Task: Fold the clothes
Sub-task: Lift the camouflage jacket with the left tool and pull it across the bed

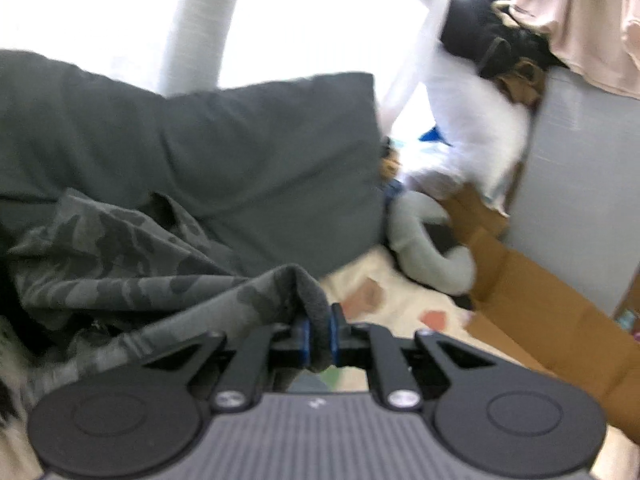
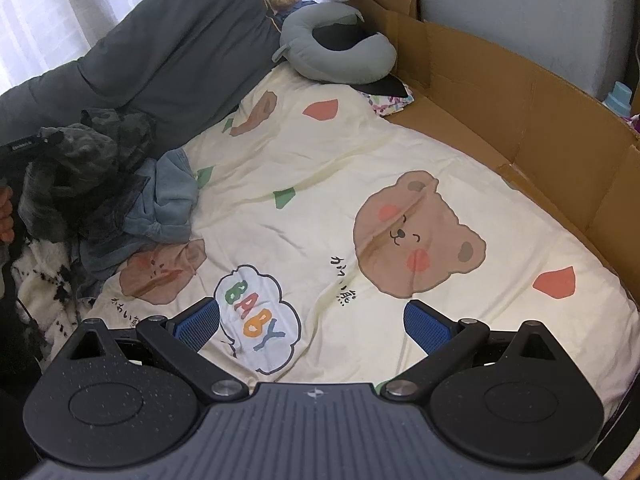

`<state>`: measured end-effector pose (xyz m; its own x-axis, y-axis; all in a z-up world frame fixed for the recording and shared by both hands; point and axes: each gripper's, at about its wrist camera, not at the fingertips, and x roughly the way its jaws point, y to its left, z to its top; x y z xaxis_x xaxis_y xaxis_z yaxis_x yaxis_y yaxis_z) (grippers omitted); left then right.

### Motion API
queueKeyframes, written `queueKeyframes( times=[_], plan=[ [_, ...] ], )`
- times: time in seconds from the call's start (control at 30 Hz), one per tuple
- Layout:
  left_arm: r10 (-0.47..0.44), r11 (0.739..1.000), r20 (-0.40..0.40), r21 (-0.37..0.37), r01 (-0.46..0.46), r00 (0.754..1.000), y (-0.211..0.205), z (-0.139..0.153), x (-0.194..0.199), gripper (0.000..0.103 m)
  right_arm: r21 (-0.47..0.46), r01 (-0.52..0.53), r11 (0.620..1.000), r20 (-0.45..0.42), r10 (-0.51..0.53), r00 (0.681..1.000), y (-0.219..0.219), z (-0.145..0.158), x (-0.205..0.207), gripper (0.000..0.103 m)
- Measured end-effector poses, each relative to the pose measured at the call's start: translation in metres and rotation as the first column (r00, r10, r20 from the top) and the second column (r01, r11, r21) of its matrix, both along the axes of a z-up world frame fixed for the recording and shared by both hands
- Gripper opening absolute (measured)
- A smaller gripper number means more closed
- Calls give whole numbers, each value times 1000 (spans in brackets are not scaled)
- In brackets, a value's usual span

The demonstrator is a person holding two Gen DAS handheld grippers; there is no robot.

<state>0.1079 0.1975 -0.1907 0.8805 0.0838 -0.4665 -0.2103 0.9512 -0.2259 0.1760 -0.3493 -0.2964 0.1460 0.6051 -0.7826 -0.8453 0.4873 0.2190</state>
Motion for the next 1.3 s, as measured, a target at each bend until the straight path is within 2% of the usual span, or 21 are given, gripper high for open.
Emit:
queueKeyframes(
  times=[0.2, 0.4, 0.67, 0.73, 1.0, 1.3],
  plan=[
    [-114, 993, -31, -44, 113, 993, -42, -8, 10, 9, 10, -6, 1000, -9, 6, 1000, 1, -6, 0, 101],
    [-250, 966, -63, -89, 244, 966, -84, -16, 16, 9, 23, -8, 1000, -18, 8, 1000, 1, -10, 0, 101],
    [-426, 898, -73, -157, 411, 902, -127, -17, 12, 9, 35, -21, 999, -22, 22, 1000, 2, -12, -3, 101],
    [-462, 882, -83, -151, 447, 883, -136, -18, 9, 9, 45, -17, 999, -28, 19, 999, 1, -12, -2, 101],
    [-557, 821, -49, -182, 541, 829, -158, -10, 6, 9, 53, -18, 998, -41, 20, 999, 3, -12, -1, 101],
    [-676, 705, 14, -276, 653, 737, -181, -7, 10, 9, 78, -44, 996, -46, 47, 998, 10, -9, -6, 101]
  ],
)
